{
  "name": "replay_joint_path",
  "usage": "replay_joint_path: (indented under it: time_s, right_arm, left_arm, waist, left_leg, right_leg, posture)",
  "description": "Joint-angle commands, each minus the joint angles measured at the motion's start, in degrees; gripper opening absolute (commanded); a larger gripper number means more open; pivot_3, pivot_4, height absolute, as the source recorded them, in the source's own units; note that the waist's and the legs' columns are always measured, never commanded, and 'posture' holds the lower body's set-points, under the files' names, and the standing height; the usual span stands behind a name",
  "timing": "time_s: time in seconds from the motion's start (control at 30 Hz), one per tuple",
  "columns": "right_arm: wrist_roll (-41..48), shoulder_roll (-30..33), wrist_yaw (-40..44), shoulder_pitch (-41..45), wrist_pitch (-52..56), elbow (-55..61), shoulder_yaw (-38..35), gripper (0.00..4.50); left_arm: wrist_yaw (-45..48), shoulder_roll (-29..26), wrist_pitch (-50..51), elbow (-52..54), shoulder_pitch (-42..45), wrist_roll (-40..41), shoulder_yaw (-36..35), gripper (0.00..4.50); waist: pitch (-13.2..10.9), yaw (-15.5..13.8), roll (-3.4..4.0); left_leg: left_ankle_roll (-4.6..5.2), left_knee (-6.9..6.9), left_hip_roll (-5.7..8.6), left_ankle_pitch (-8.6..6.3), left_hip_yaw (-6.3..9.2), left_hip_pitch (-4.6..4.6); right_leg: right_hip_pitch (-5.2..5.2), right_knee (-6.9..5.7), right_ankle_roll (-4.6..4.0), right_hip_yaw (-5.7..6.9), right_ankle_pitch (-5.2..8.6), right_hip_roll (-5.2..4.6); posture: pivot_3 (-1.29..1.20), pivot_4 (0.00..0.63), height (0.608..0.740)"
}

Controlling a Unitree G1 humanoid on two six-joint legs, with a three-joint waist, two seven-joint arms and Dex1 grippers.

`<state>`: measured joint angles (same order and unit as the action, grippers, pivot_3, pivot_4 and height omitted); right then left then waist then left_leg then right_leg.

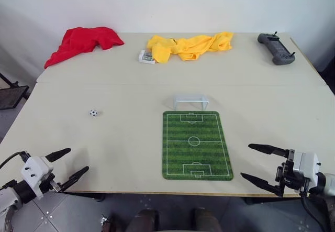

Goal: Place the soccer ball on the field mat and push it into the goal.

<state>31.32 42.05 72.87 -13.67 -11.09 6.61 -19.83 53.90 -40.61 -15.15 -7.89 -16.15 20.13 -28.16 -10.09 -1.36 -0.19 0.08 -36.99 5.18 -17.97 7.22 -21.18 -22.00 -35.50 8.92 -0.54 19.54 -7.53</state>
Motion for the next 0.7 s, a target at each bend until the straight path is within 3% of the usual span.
replay_joint_path:
  time_s: [0.03, 0.23, 0.4, 0.6, 0.7]
  right_arm:
    - [1.4, -0.1, -1.3, 0.6, 2.9, 1.6, 0.3, 4.5]
    - [5.9, -3.4, -6.8, 3.0, 8.5, 8.1, 1.6, 4.5]
    - [7.7, -11.0, -15.2, 7.3, 7.4, 13.0, 0.7, 4.5]
    - [4.5, -11.8, -13.8, 5.5, 4.7, 12.2, 1.3, 4.5]
    - [4.5, -11.5, -12.7, 5.6, 4.7, 12.1, 2.1, 4.5]
  left_arm:
    - [-1.8, -0.3, -1.4, -1.0, 1.5, 0.1, -1.7, 4.48]
    - [-5.9, 2.2, 5.2, -4.9, 3.2, 7.1, -7.3, 4.48]
    - [-12.9, 6.9, 6.2, -11.5, 2.7, 9.0, -12.5, 4.48]
    - [-16.0, 9.8, 13.2, -4.1, 8.0, 10.9, -7.9, 4.48]
    - [-19.8, 9.6, 18.2, -1.8, 15.1, 10.1, -4.5, 4.48]
  waist:
    - [0.0, 0.0, 0.0]
    - [0.0, 0.3, 0.0]
    - [0.0, 0.8, 0.0]
    - [0.1, -1.1, -0.21]
    - [0.1, -1.6, -0.21]
  left_leg:
    - [0.0, 0.0, 0.0, 0.0, 0.0, 0.0]
    - [-0.06, -0.02, -0.08, -0.03, 0.02, 0.01]
    - [-0.09, -0.01, -0.1, -0.05, 0.02, 0.04]
    - [-0.05, -0.14, 0.03, -0.05, 0.2, -0.01]
    - [-0.03, -0.17, 0.11, 0.06, 0.2, 0.03]
  right_leg:
    - [0.0, 0.0, 0.0, 0.0, 0.0, 0.0]
    - [-0.04, -0.08, 0.0, 0.0, 0.0, 0.03]
    - [-0.09, -0.19, 0.0, 0.01, 0.0, 0.05]
    - [-0.01, -0.22, 0.04, 0.22, -0.02, 0.05]
    - [0.08, -0.2, 0.0, 0.2, -0.05, 0.06]
  posture:
    - [0.0, 0.15, 0.74]
    - [0.0, 0.15, 0.74]
    - [0.0, 0.15, 0.74]
    - [0.0, 0.15, 0.74]
    - [0.0, 0.15, 0.74]
